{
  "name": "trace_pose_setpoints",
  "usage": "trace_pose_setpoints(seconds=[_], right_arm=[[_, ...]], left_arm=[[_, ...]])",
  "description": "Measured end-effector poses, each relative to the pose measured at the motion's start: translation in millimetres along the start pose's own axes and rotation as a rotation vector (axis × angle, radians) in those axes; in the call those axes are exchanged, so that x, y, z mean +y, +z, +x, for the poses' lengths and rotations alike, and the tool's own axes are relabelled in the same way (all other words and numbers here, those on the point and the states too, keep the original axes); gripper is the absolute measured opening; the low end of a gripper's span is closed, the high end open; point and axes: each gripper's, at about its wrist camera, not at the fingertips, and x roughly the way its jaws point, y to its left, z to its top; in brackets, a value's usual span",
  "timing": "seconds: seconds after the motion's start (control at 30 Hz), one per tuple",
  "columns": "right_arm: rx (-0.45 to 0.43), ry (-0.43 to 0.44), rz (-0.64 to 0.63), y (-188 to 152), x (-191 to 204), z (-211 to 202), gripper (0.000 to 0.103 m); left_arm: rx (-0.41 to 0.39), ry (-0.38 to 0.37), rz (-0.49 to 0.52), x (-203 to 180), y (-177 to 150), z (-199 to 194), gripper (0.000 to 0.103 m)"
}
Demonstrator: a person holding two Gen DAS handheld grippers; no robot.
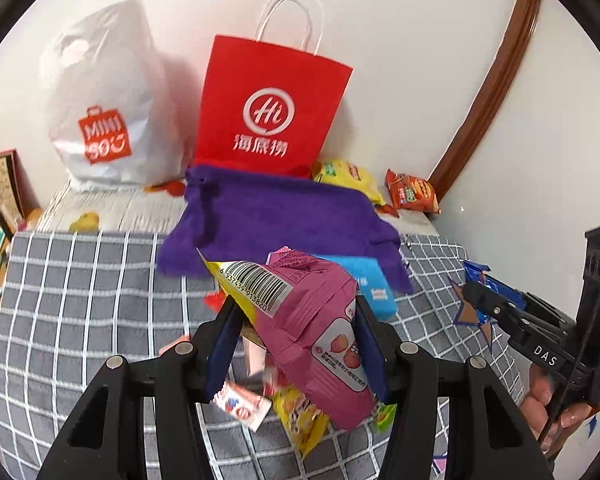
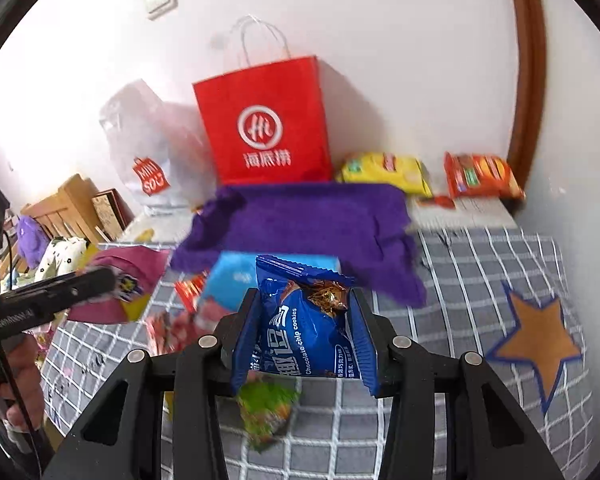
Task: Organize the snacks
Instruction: 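Lift both held packets and carry them over the purple towel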
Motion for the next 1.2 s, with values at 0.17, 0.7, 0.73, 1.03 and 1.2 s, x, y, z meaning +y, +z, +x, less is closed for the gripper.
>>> trace_pose_setpoints(seconds=[0.17, 0.7, 0.73, 1.03, 1.2], right_arm=[[0.0, -0.013, -0.029, 29, 10, 16, 0.044], [-0.014, -0.046, -0.046, 108, 15, 84, 0.044], [-0.014, -0.045, -0.044, 113, 14, 89, 0.044], [-0.028, -0.061, -0.01, 143, -6, 125, 0.044], [-0.005, -0.069, -0.014, 147, -19, 150, 0.044]], left_arm=[[-0.005, -0.009, 0.004, -1, 24, 4, 0.052], [-0.002, 0.009, 0.014, 13, 111, 50, 0.052], [-0.002, 0.008, 0.014, 14, 116, 54, 0.052], [0.021, 0.001, 0.019, 26, 152, 96, 0.052], [0.028, 0.005, 0.023, 32, 163, 119, 0.052]])
